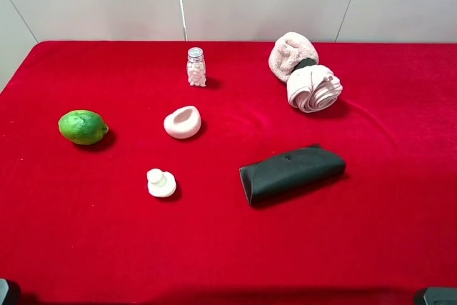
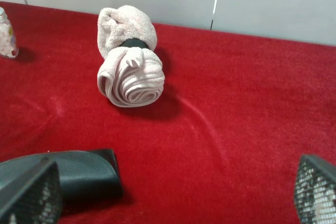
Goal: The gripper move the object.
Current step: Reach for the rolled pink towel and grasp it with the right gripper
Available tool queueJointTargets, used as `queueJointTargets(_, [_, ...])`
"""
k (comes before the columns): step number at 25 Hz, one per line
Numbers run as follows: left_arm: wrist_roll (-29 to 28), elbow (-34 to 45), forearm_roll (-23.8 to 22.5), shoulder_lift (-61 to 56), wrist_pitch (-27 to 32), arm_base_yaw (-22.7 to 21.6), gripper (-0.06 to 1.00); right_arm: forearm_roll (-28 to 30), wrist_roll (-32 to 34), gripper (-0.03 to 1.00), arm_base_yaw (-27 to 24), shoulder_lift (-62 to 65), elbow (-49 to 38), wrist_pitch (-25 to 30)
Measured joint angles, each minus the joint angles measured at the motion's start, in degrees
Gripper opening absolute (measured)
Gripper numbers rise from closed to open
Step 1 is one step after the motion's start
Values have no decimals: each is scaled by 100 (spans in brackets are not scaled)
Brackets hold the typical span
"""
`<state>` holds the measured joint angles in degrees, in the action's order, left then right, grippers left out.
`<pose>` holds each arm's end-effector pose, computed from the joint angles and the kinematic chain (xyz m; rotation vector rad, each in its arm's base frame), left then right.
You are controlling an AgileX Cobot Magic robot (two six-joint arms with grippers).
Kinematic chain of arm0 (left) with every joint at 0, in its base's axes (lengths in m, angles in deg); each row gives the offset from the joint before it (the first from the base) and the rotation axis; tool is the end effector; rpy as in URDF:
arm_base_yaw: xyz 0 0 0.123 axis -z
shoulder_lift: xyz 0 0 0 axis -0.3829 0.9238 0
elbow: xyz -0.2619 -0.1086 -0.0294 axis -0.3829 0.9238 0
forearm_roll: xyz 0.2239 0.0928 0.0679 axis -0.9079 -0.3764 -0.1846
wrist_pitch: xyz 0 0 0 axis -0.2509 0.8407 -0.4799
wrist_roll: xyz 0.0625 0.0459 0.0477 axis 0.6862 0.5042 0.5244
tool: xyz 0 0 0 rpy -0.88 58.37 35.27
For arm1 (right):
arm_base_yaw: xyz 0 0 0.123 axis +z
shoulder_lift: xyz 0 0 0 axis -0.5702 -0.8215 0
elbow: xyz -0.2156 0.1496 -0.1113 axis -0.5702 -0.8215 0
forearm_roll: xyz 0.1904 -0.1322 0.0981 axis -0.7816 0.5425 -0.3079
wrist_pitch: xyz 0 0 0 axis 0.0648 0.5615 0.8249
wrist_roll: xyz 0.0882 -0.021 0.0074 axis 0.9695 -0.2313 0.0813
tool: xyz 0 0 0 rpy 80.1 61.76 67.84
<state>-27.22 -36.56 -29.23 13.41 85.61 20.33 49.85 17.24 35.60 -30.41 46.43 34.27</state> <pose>-0.0055 -0.0002 0.2761 0.0779 2.0465 0.0950 -0.0054 0.0138 0.2806 -0.2068 1.9862 0.1021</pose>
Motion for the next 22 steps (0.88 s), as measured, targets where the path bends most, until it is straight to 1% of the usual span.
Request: queueJointTargets(22, [0,0,0,0,0,0,97,0,0,69,0,0,0,0])
